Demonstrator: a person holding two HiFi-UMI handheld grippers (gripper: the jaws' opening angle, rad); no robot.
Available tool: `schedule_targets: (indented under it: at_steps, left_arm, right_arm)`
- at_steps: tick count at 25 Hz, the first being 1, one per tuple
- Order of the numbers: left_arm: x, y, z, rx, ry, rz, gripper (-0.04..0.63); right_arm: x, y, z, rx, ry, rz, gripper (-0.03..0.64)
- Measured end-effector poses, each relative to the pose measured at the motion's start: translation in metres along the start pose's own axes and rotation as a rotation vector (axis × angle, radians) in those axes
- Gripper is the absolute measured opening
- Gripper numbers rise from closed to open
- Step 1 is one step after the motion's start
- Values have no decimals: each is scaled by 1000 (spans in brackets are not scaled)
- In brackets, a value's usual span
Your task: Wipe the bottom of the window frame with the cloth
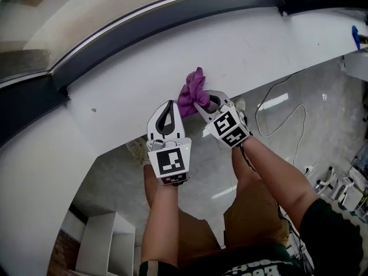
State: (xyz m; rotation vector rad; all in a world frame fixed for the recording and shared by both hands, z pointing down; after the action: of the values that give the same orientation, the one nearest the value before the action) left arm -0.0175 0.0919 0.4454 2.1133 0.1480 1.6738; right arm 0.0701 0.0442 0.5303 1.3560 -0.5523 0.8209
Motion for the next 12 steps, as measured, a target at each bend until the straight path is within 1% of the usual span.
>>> schedule_targets:
  at_steps: [8, 12]
  left_arm:
    - [4, -33, -49, -78, -26, -1, 6]
    - [4, -47, -70, -116, -54, -3, 6]
  right_arm:
    - [-17, 33, -44, -81, -59, -13, 101]
    - [-25, 49, -66, -118, -86, -22, 101]
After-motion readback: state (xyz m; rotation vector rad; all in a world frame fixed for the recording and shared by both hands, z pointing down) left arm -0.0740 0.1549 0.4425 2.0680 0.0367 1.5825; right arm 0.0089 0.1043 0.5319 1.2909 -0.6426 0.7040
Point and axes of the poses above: the fingertips, and each gripper's own axes: y forward along the fingers, z to its right, x out of its underside, the point moved 3 cm from there along -y, backward along the fingers, and after that the axes turned 15 degrees about z, right-handed, at the moved point
